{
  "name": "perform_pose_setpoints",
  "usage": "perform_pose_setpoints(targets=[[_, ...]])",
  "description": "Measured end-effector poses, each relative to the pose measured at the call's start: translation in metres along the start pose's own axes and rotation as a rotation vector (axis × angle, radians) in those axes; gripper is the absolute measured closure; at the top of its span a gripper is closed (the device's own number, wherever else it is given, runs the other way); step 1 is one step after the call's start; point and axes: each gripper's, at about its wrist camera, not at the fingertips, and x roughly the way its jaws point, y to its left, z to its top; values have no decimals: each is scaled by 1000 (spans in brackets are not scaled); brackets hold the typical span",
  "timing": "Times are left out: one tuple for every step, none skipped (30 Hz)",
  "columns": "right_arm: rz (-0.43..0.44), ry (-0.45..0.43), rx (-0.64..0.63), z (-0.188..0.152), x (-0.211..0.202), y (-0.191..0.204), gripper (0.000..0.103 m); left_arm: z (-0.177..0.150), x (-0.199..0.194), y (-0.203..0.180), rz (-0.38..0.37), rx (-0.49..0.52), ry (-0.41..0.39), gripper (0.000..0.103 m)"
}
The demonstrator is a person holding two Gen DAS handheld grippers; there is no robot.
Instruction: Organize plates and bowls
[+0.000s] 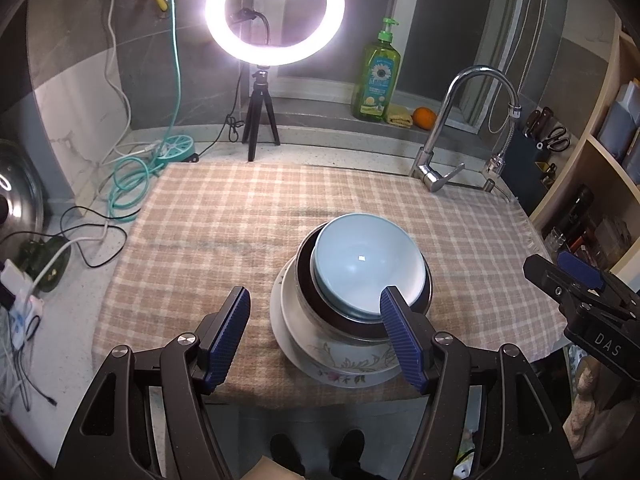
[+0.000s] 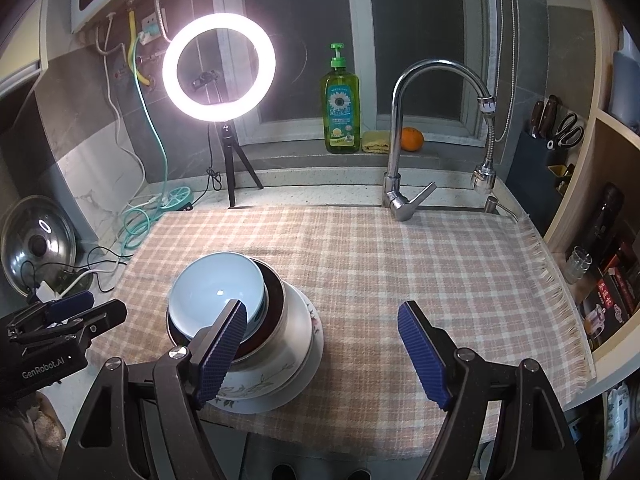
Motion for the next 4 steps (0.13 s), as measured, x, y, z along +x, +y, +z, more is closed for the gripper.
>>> perform_pose_setpoints(targets=[[-1,2,-2,-1,1,0,28,0,0,0,0,0,1,36],[-2,4,-3,-1,1,0,28,0,0,0,1,-1,3,36],[-1,5,-3,-2,2,0,28,-1,0,-1,3,-2,2,36],[-1,7,-3,-2,3,0,28,-1,0,0,9,-1,2,36]])
